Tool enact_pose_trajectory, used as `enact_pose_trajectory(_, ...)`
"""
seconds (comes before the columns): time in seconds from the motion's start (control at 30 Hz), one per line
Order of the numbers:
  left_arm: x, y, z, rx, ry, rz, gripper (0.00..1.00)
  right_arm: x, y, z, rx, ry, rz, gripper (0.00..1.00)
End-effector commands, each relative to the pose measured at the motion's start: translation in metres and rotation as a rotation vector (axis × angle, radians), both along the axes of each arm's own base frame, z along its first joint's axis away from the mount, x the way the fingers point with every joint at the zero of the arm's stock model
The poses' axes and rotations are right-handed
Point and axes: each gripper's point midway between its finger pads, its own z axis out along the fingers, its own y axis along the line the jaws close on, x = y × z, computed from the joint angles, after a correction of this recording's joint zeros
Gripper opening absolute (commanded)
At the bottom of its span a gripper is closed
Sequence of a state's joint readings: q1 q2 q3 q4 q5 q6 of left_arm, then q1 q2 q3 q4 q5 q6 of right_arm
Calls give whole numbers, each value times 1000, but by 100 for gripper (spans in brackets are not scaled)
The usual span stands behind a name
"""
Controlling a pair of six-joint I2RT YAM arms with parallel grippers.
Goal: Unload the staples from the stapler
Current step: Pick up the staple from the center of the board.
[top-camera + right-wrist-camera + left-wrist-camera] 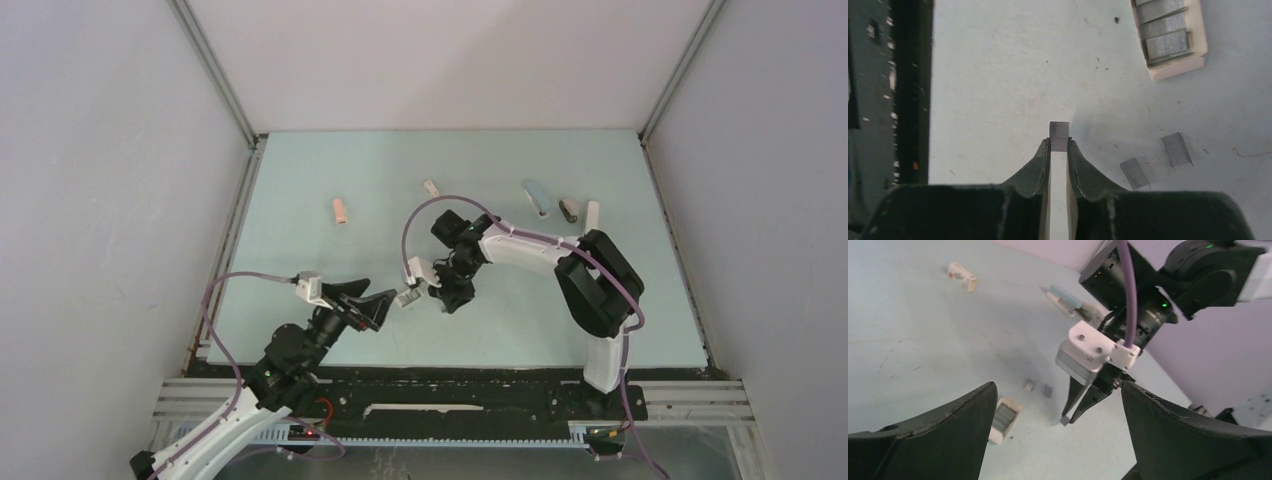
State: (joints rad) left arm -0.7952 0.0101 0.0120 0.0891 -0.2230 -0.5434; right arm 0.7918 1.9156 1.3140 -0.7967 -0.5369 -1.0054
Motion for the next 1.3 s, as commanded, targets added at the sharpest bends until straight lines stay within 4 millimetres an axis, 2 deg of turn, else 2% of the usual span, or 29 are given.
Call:
enact_pose_trajectory(0.0, -4, -12, 1, -121, -51, -64, 100, -9, 3, 41, 139, 123, -91, 9)
enact_pose_trajectory(0.13, -6, -19, 7, -182, -47, -96, 100, -11, 0, 66, 258, 260, -150, 9)
enact_pose_trajectory(0.27, -9, -22, 22, -259, -63, -125, 100, -13, -4, 92, 361, 368, -185, 9)
enact_pose_trajectory(0.57, -2, -41, 44, -349, -35, -183, 97, -13, -6, 131, 506, 495, -226, 9)
enact_pose_trajectory(0.7, 0, -55, 61, -429, -27, -278, 91, -13, -9, 147, 564, 566, -244, 9)
enact_pose_trajectory(0.8, 3, -70, 71, -467, -1, -348, 85, -11, -11, 157, 597, 605, -254, 9)
enact_pose_trajectory(0.9, 5, -76, 75, -475, 0, -369, 84, -7, -15, 164, 625, 629, -271, 9)
enact_pose_trajectory(1.0, 5, -76, 76, -481, 0, -370, 84, -4, -17, 172, 652, 667, -288, 9)
enact_pose_trajectory(1.27, 9, -97, 74, -469, 54, -439, 83, -6, -13, 183, 663, 732, -290, 10)
